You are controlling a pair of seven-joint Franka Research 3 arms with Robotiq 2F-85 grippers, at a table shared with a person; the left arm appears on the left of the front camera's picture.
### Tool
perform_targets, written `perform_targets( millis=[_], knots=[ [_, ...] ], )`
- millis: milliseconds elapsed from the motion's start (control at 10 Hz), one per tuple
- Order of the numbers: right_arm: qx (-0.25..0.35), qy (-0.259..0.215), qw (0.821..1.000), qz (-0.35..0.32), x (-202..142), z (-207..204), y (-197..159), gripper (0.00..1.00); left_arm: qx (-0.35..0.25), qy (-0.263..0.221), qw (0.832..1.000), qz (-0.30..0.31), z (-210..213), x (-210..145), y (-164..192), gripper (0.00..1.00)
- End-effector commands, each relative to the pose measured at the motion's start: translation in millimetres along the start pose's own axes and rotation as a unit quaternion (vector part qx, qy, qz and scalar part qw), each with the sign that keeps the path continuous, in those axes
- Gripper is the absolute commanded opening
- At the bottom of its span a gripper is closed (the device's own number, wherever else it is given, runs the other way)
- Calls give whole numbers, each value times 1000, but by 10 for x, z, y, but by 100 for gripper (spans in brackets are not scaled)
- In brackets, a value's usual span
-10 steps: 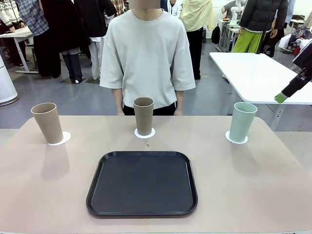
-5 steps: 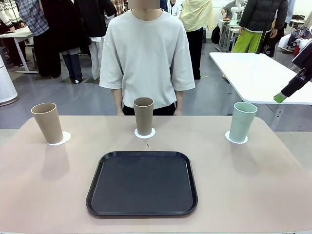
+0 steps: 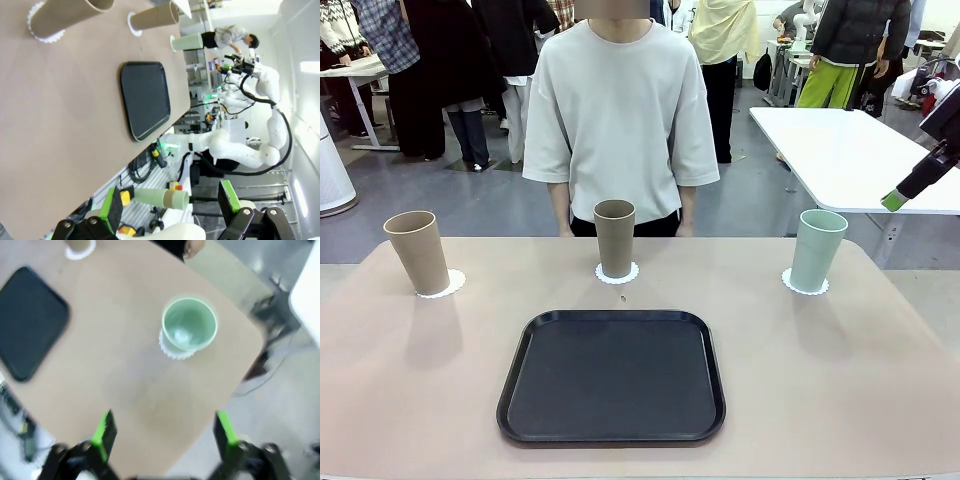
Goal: Place coasters on the table and set cups on them.
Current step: Take one Reusable plastic cup from the Flat Tray and place it on a coaster set by the human.
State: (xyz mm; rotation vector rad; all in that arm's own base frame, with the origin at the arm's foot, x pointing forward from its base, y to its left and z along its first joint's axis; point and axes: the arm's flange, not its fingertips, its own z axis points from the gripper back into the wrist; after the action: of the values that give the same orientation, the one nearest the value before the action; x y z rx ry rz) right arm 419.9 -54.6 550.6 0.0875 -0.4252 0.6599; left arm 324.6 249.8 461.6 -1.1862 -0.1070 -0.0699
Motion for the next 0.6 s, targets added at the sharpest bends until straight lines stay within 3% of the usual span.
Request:
perform_targets(
  millis=[0,200,400,500],
  knots=[
    [120,-5,985,-126,-291,99,284,100,-2,-5,1000,8,9,-8,-40,100],
    [260,-26,946,-194,-588,184,319,100,-2,-5,1000,8,9,-8,-40,100],
    [396,-98,887,-215,-967,210,46,100,-2,-5,1000,8,9,-8,-40,100],
    [433,-141,858,-237,-1220,142,-213,100,-2,-5,1000,8,9,-8,-40,100]
  ],
)
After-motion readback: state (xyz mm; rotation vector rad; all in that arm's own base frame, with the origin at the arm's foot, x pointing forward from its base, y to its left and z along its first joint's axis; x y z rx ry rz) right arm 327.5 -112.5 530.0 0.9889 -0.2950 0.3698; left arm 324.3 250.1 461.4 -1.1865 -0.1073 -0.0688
